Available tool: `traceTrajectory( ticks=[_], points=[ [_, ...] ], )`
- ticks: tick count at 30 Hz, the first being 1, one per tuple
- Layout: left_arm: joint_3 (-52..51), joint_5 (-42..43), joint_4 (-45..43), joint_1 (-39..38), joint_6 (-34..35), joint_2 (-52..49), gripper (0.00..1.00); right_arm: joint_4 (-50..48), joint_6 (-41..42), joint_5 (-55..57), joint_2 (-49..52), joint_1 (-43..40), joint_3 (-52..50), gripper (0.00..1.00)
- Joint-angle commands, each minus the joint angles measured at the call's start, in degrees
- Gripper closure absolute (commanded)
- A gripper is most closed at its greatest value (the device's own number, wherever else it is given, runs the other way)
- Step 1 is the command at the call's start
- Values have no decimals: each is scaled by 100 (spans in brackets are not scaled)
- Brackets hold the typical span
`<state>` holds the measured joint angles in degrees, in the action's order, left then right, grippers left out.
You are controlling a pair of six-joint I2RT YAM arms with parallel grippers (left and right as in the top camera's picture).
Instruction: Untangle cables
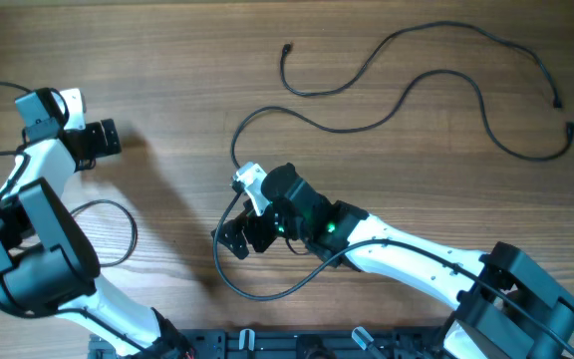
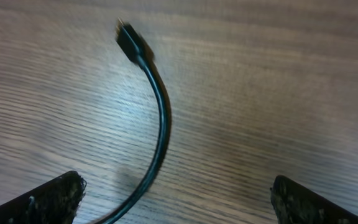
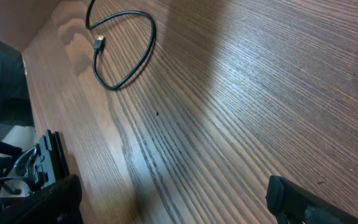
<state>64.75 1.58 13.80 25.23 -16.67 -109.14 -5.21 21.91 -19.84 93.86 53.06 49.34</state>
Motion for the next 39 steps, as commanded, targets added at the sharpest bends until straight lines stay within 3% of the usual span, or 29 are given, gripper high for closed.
traceTrajectory(
  ticks=[1, 8, 12, 19, 26, 32, 39],
  points=[
    [7, 31, -70, 28, -111, -144, 1, 9, 61, 83, 76, 13, 70, 3],
    [7, 33, -378, 55, -114, -343, 1, 11, 61, 190, 76, 13, 70, 7],
    [7, 33, -363, 55, -109, -601, 6, 13, 63, 190, 79, 13, 70, 11],
    [7, 33, -442, 76, -116, -616, 8, 13, 61, 190, 81, 13, 70, 11],
    [7, 142, -350, 398, -114, -789, 27, 15, 63, 190, 81, 13, 70, 11],
    [7, 398, -304, 531, -116, -807, 31, 15, 63, 251, 81, 13, 70, 11],
    [7, 400, -262, 531, -116, -809, 49, 35, 74, 249, 81, 13, 70, 12]
  ],
)
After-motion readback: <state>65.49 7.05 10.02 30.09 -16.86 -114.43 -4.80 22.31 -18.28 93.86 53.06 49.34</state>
